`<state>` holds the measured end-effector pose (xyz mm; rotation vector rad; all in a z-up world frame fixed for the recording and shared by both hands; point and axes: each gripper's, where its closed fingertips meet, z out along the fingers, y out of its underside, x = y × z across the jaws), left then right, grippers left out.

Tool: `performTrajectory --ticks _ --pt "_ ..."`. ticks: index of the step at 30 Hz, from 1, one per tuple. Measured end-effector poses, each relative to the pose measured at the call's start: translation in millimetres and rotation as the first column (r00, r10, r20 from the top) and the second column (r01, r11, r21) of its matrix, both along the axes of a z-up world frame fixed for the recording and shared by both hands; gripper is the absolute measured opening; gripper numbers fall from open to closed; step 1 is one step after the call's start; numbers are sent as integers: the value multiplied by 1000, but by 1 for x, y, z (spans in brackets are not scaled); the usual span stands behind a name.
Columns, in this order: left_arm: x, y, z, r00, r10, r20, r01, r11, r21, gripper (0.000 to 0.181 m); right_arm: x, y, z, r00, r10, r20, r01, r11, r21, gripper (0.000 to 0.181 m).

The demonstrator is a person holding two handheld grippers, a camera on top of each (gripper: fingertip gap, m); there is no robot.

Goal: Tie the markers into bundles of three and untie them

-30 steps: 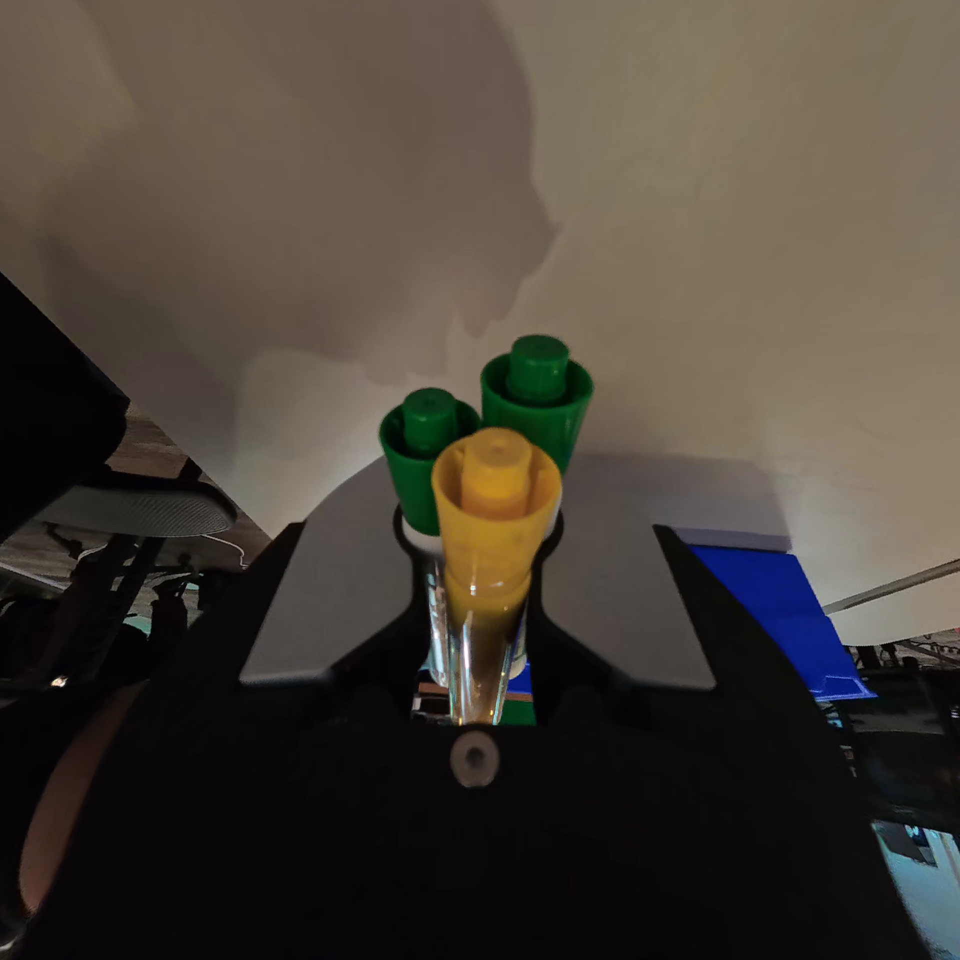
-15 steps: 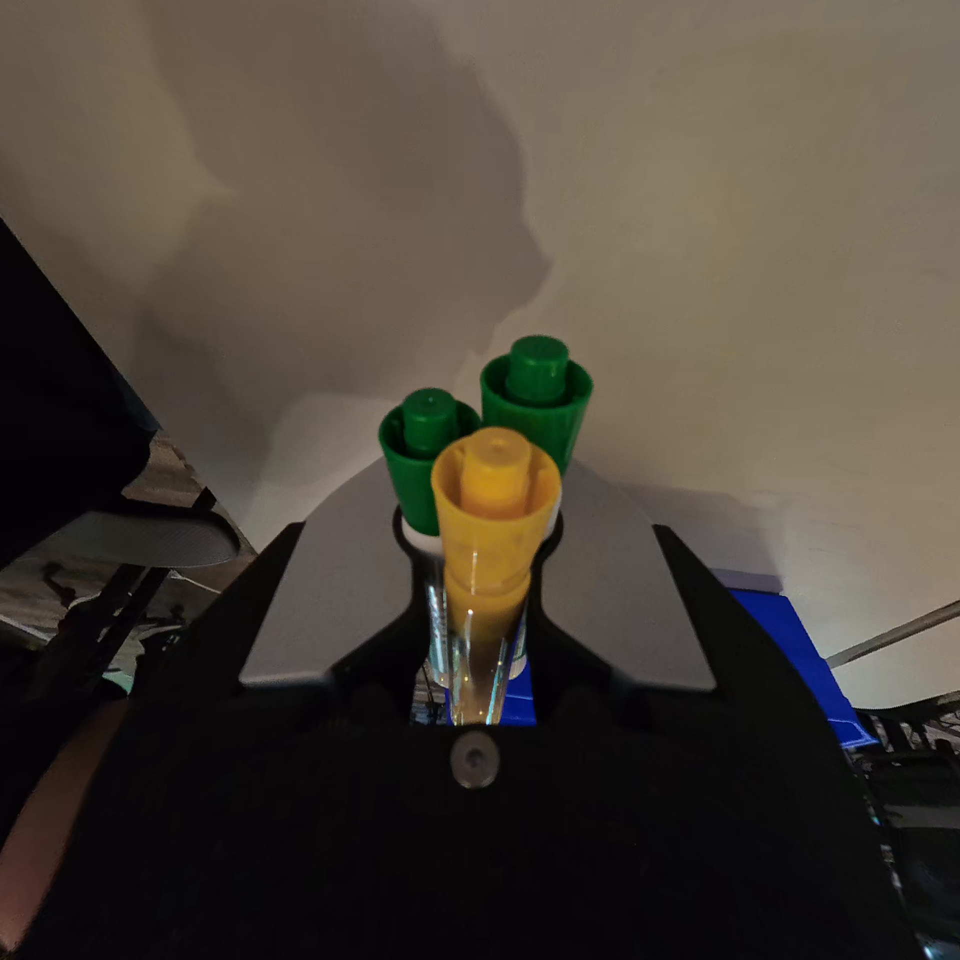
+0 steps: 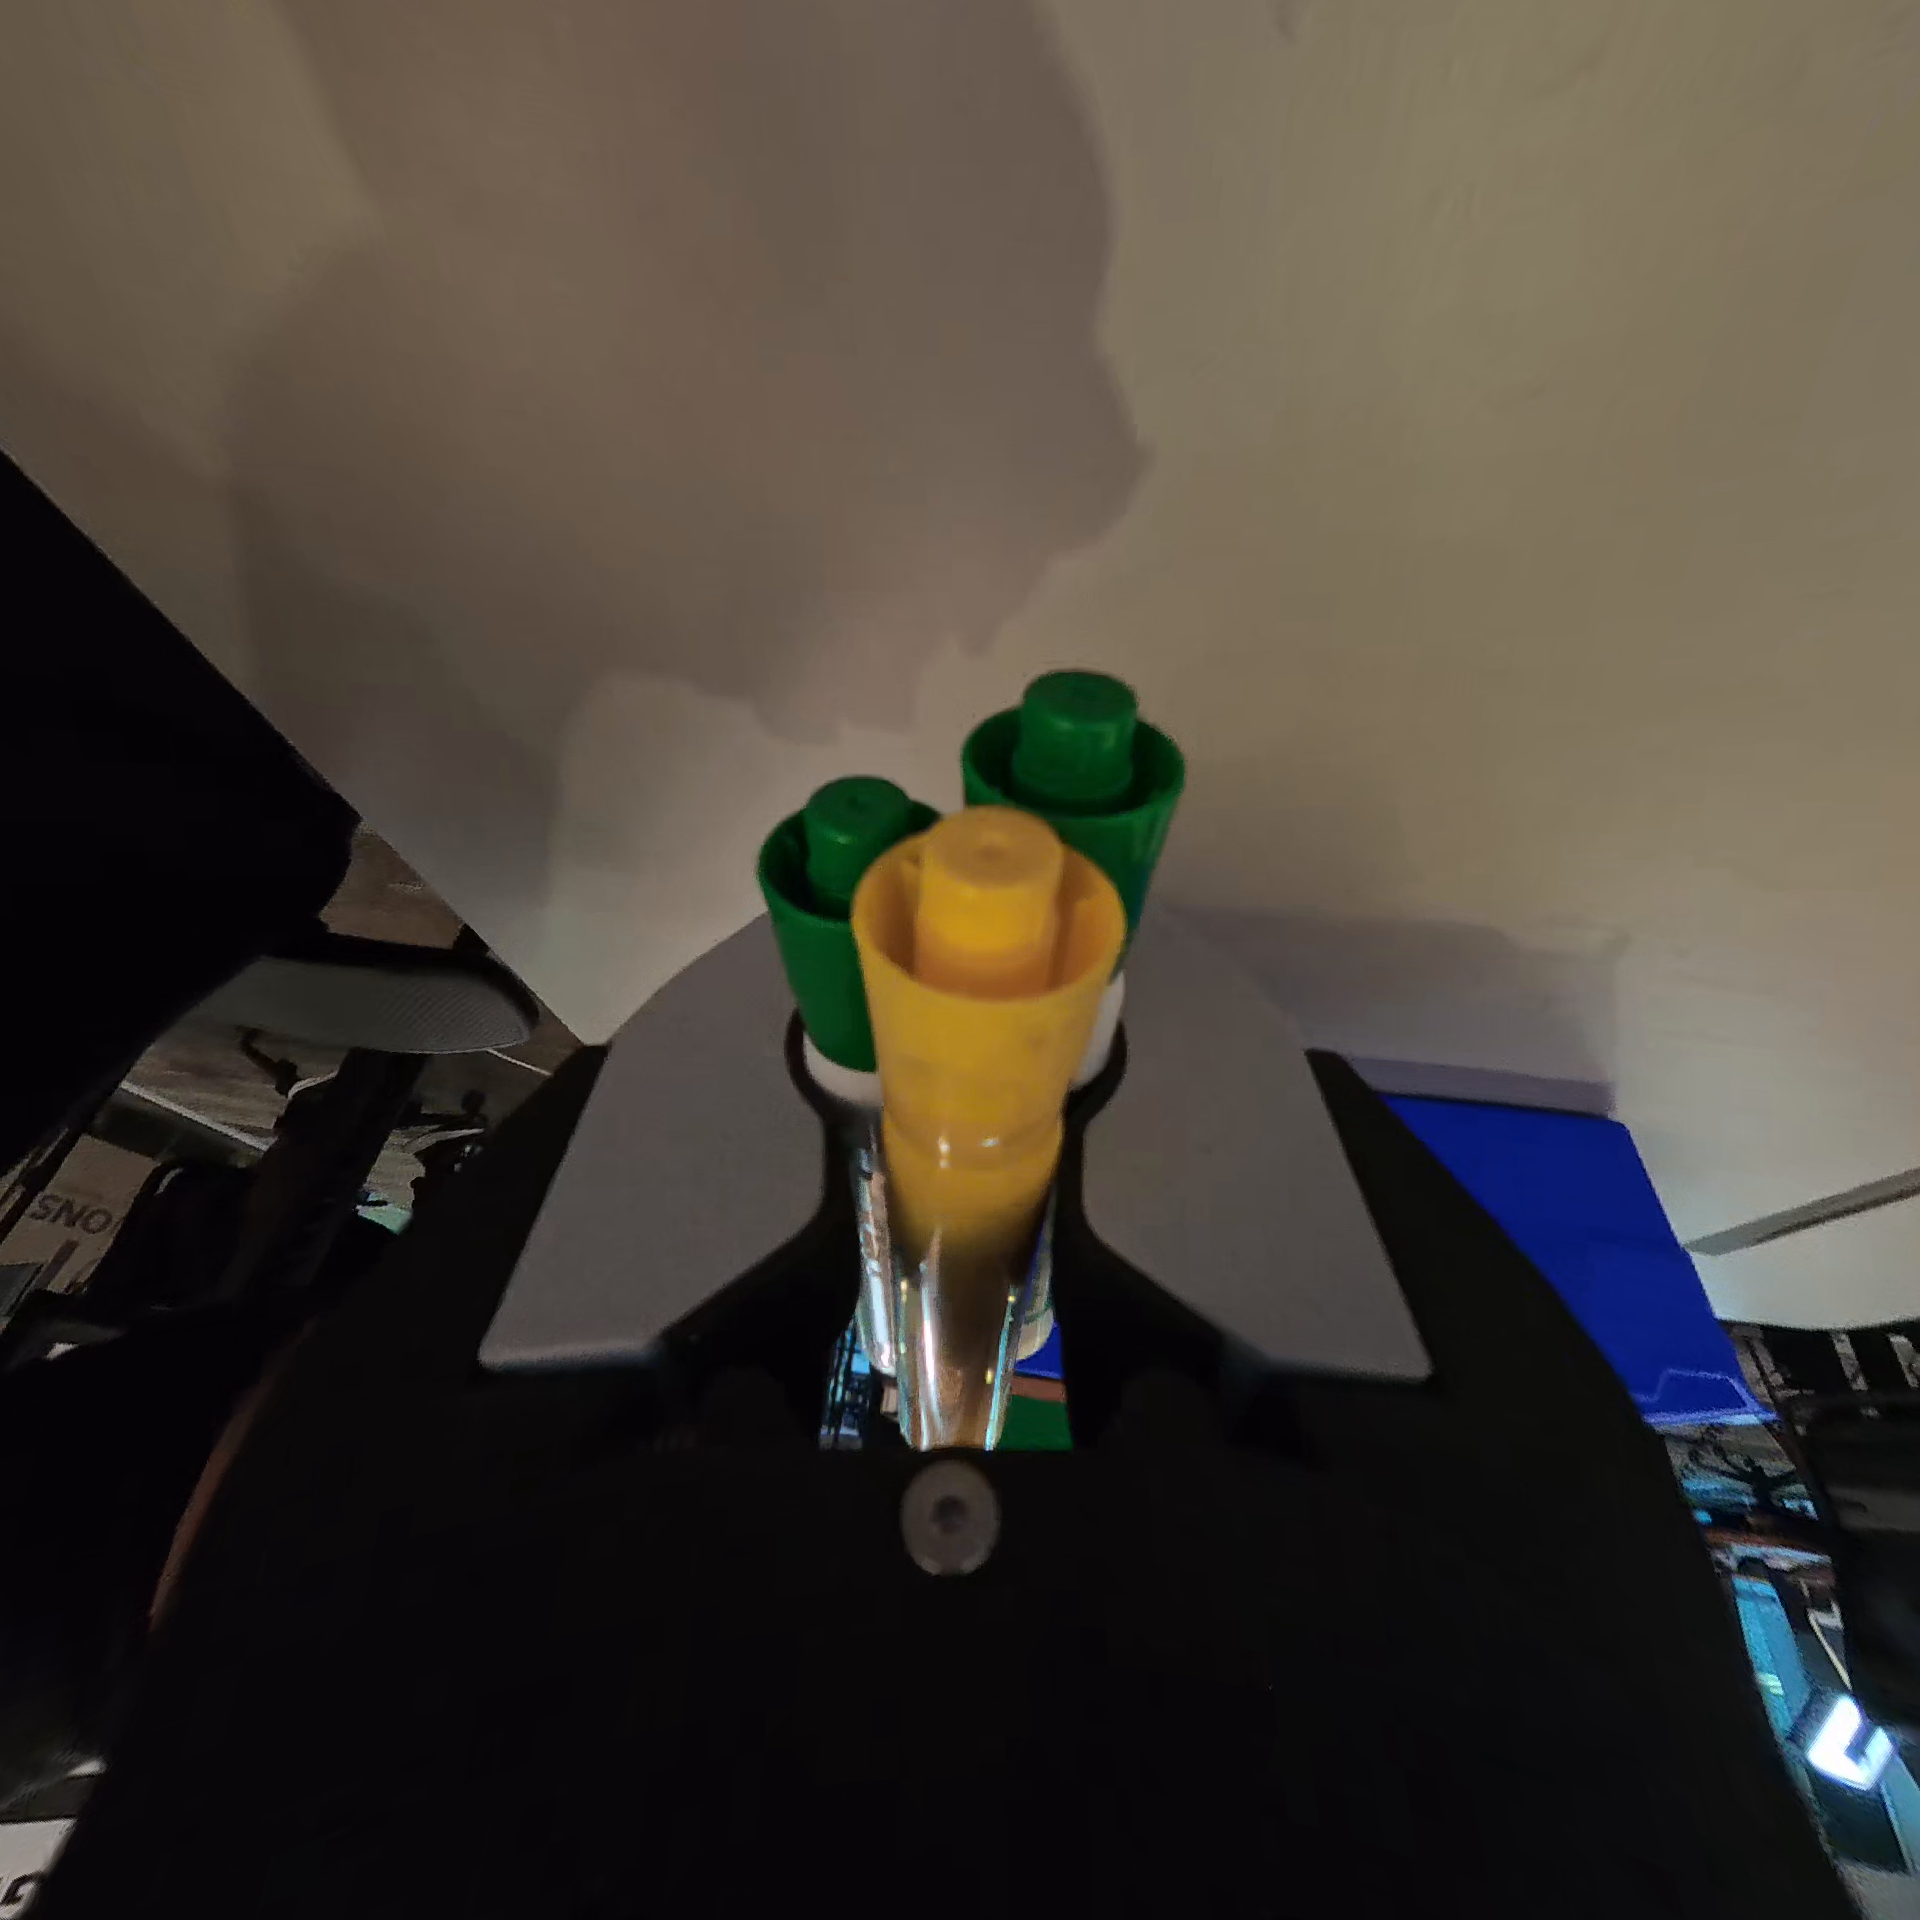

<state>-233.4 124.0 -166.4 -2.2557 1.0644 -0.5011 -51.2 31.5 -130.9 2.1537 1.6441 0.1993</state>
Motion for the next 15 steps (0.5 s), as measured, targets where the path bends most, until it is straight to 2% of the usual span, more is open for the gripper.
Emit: performTrajectory --ticks 4,7,8,10,13,15 --pt "-4 1 -1 1000 7 -2 -7 1000 -2 2 4 -2 -1 999 7 35 -7 1000 -1 41" --pt "-6 1 -3 1000 10 -2 -10 1000 -9 2 -13 -3 -2 997 23 -75 -23 1000 -11 42" --pt "-7 1 -2 1000 11 -1 -11 1000 -9 2 -14 2 -2 995 50 -81 -48 999 19 42" --pt "-8 2 0 1000 16 3 -16 1000 -4 2 -18 -3 -1 994 28 -104 -29 1000 -9 42" --pt "-7 2 2 1000 15 8 -15 1000 -1 2 -13 2 -1 997 45 -56 -45 999 9 42" --pt "-5 1 3 1000 10 9 -10 1000 0 2 -21 5 -1 992 60 -107 -57 998 28 42"
